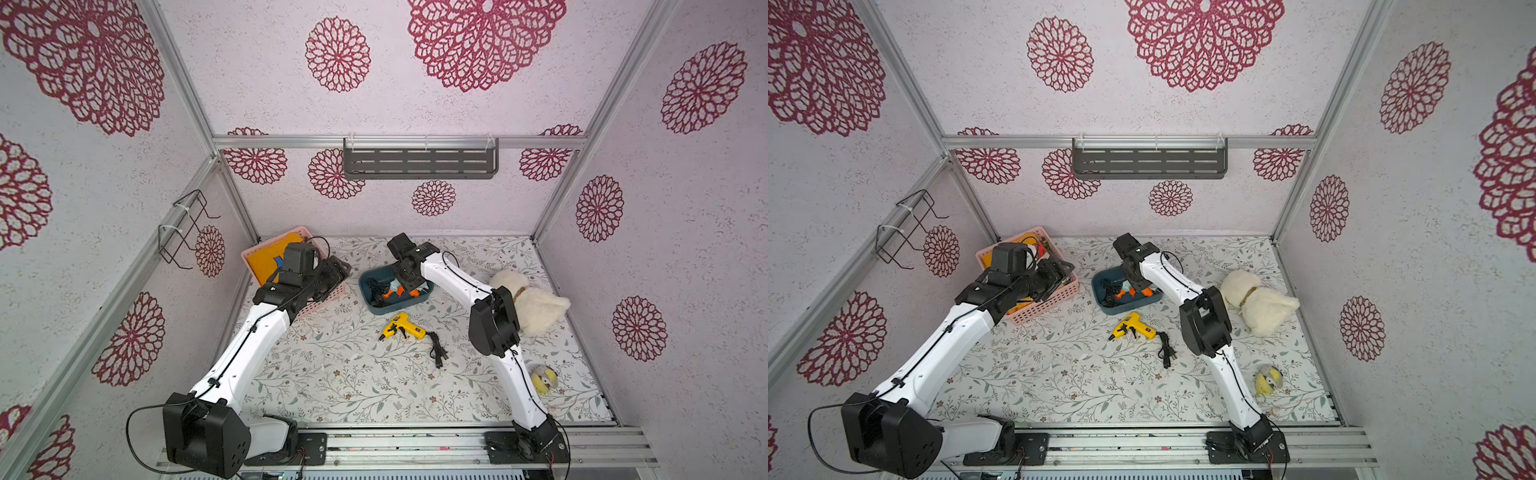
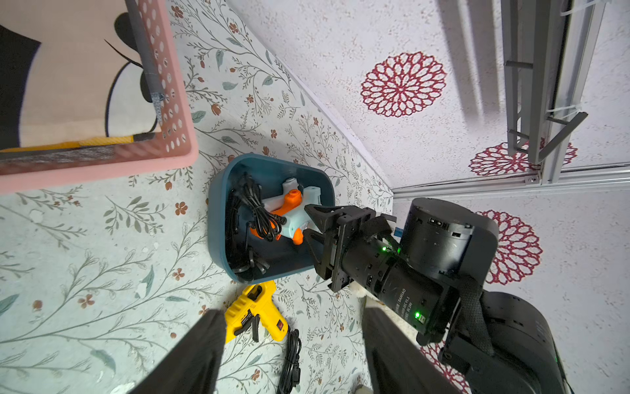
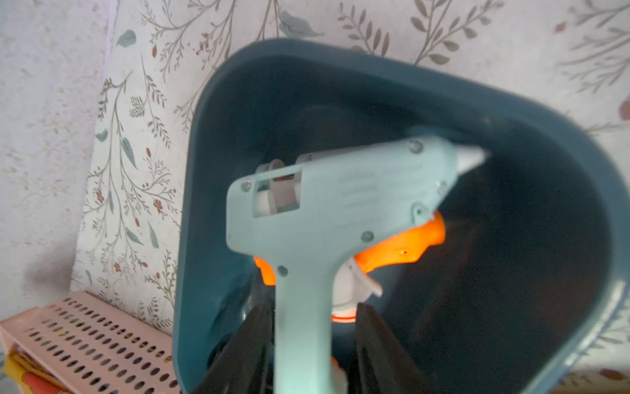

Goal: Put the hot melt glue gun into the storage box
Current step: Place the hot melt adhesive gun in the storage box.

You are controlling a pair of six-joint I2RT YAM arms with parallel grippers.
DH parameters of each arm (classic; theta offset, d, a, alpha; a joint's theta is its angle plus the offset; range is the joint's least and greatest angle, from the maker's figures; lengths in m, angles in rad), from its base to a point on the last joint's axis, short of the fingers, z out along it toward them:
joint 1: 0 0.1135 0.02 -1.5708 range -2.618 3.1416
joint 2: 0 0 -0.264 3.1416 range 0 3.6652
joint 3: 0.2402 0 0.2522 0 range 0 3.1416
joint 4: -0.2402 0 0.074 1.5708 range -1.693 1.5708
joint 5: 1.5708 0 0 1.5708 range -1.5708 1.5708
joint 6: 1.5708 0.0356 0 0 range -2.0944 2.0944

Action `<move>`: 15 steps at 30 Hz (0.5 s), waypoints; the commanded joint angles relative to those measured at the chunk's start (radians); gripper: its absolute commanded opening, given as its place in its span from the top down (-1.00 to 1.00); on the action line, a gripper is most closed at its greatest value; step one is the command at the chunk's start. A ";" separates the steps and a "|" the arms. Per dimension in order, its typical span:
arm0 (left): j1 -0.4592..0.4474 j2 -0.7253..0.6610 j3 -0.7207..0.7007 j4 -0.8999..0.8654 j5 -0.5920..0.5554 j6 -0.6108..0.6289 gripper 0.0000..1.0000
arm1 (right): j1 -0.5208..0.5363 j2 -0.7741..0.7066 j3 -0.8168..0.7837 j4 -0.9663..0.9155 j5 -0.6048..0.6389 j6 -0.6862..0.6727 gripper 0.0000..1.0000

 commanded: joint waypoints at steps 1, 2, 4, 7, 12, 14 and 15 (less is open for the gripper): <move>0.011 -0.002 0.000 0.016 0.009 0.002 -0.40 | 0.002 -0.004 0.013 -0.041 -0.011 -0.012 -0.09; 0.011 -0.001 0.004 0.015 0.010 0.002 -0.40 | 0.002 -0.011 0.005 -0.039 -0.016 -0.015 -0.15; 0.010 0.001 0.007 0.013 0.010 0.001 -0.41 | 0.004 -0.032 -0.022 -0.027 -0.019 -0.019 -0.21; 0.010 0.003 0.008 0.008 0.012 0.001 -0.40 | 0.007 -0.070 -0.069 0.005 -0.024 -0.025 -0.25; 0.010 0.007 0.020 -0.005 0.011 0.008 -0.41 | 0.011 -0.124 -0.084 0.024 -0.030 -0.054 -0.42; 0.011 0.012 0.035 -0.018 0.008 0.018 -0.40 | 0.013 -0.148 -0.093 0.025 -0.037 -0.064 -0.52; 0.011 0.014 0.044 -0.025 0.005 0.022 -0.41 | 0.013 -0.164 -0.104 0.035 -0.040 -0.073 -0.53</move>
